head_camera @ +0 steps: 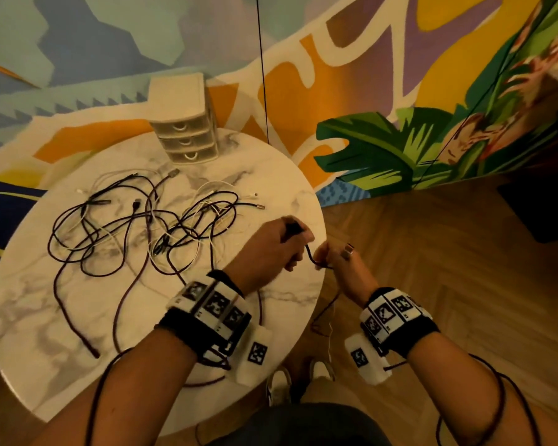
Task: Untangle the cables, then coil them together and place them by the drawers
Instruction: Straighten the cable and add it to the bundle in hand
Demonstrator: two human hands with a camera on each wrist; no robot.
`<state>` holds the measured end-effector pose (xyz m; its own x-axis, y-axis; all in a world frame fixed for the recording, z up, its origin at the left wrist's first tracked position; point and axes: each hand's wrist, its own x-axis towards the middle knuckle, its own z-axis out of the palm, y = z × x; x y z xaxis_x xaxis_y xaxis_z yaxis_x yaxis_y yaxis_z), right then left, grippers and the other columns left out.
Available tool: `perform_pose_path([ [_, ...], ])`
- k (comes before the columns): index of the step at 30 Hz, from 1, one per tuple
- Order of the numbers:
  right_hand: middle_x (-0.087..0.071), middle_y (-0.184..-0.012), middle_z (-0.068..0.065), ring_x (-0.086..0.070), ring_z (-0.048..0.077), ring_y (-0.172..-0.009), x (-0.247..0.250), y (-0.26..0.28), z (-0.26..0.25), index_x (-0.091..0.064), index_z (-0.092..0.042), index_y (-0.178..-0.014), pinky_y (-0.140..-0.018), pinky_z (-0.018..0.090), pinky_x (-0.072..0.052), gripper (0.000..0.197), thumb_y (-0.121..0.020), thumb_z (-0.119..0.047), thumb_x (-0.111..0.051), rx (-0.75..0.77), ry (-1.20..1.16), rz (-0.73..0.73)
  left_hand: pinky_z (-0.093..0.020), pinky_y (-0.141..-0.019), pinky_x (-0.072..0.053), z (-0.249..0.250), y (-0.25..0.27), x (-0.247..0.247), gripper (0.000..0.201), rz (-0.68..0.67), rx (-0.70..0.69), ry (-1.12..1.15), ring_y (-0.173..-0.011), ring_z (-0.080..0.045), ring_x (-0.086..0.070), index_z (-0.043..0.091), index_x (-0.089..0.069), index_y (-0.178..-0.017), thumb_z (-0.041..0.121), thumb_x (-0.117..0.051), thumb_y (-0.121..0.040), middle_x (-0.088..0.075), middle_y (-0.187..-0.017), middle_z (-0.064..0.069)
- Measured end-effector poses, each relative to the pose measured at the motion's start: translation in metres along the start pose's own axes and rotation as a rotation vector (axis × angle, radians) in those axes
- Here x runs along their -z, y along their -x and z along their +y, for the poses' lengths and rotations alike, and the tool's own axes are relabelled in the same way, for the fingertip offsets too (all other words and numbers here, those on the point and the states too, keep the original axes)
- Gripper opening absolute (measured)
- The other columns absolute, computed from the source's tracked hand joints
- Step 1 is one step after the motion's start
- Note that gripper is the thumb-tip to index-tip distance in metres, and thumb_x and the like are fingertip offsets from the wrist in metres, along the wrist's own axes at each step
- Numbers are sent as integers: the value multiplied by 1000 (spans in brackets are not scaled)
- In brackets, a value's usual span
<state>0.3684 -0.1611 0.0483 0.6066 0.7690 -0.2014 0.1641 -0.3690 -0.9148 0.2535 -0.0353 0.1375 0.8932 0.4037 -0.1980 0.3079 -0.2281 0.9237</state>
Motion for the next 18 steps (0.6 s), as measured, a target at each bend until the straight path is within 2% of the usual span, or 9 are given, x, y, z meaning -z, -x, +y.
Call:
perform_pose_path([
  [2,-63,-77,-1,-58,10,-75,3,-1,-11,-59,-10,-75,-72,23,-47,26,-78,-19,-35,30,-152,-71,-26,-67,-44,1,-10,-16,8,-26,-77,-262,-68,-12,-53,10,-60,-91,15,-54,-93,-58,-76,-2],
  [3,-63,-77,-2,-57,7,-74,6,-2,-15,-61,-10,-75,-72,21,-46,25,-77,-18,-37,28,-192,-114,-29,-72,-44,4,-14,-23,8,-22,-93,-335,-73,-15,-54,9,-59,-94,15,-54,-92,-59,-81,-3],
  [5,-63,-77,4,-58,15,-74,14,-3,-20,-63,-5,-74,-74,30,-48,28,-84,-15,-39,0,-210,-213,-37,-77,-47,9,-21,-34,12,-3,-92,-392,-81,-21,-56,9,-56,-100,17,-52,-92,-60,-90,-7],
  [7,-53,-70,11,-48,20,-64,26,-5,-21,-56,3,-70,-65,31,-44,35,-96,-5,-33,-35,-219,-278,-42,-80,-48,18,-28,-45,18,8,-104,-455,-87,-24,-58,11,-52,-107,22,-51,-93,-60,-97,-10],
  [8,-48,-69,12,-42,20,-61,33,-7,-20,-53,2,-70,-61,28,-40,34,-97,0,-31,-54,-202,-280,-42,-82,-47,23,-32,-50,19,5,-116,-508,-91,-25,-56,12,-50,-109,23,-51,-93,-59,-100,-10],
  [10,-44,-66,10,-36,18,-59,42,-12,-18,-49,-3,-67,-58,31,-34,33,-94,7,-33,-60,-155,-281,-41,-85,-44,27,-38,-57,19,-9,-160,-639,-96,-24,-52,14,-50,-109,23,-51,-92,-58,-105,-8],
  [12,-39,-62,6,-32,14,-58,50,-18,-15,-41,-13,-63,-59,34,-30,38,-92,10,-35,-52,-73,-321,-41,-86,-42,33,-44,-63,17,-46,-184,-785,-98,-24,-50,15,-50,-108,23,-49,-92,-57,-107,-6],
  [14,-38,-62,4,-31,12,-59,57,-21,-15,-39,-16,-62,-59,31,-29,40,-92,11,-36,-68,-35,-338,-41,-85,-41,39,-50,-68,17,-68,-188,-879,-99,-24,-49,15,-49,-108,24,-47,-93,-56,-108,-4],
  [18,-46,-70,6,-44,13,-62,69,-20,-27,-48,-13,-74,-60,25,-37,22,-92,-2,-39,18,-166,-327,-41,-83,-43,48,-58,-74,29,-25,-168,-774,-94,-23,-51,17,-51,-109,39,-38,-95,-58,-104,-6],
])
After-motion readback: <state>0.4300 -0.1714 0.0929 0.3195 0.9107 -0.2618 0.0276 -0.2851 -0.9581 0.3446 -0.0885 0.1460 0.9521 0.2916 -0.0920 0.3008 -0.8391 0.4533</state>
